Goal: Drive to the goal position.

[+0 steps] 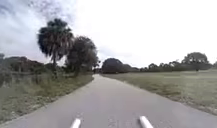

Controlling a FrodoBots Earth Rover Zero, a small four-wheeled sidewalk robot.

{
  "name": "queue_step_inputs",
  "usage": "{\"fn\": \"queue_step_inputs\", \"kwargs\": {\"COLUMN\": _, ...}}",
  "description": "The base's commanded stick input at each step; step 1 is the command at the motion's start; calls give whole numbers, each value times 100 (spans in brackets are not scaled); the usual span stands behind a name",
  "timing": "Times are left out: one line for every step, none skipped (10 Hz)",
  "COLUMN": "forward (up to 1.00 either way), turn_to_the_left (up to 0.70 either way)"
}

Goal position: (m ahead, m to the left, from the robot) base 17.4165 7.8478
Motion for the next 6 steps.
{"fn": "queue_step_inputs", "kwargs": {"forward": 69, "turn_to_the_left": 3}}
{"fn": "queue_step_inputs", "kwargs": {"forward": 69, "turn_to_the_left": 3}}
{"fn": "queue_step_inputs", "kwargs": {"forward": 69, "turn_to_the_left": 3}}
{"fn": "queue_step_inputs", "kwargs": {"forward": 69, "turn_to_the_left": 3}}
{"fn": "queue_step_inputs", "kwargs": {"forward": 69, "turn_to_the_left": 3}}
{"fn": "queue_step_inputs", "kwargs": {"forward": 69, "turn_to_the_left": 3}}
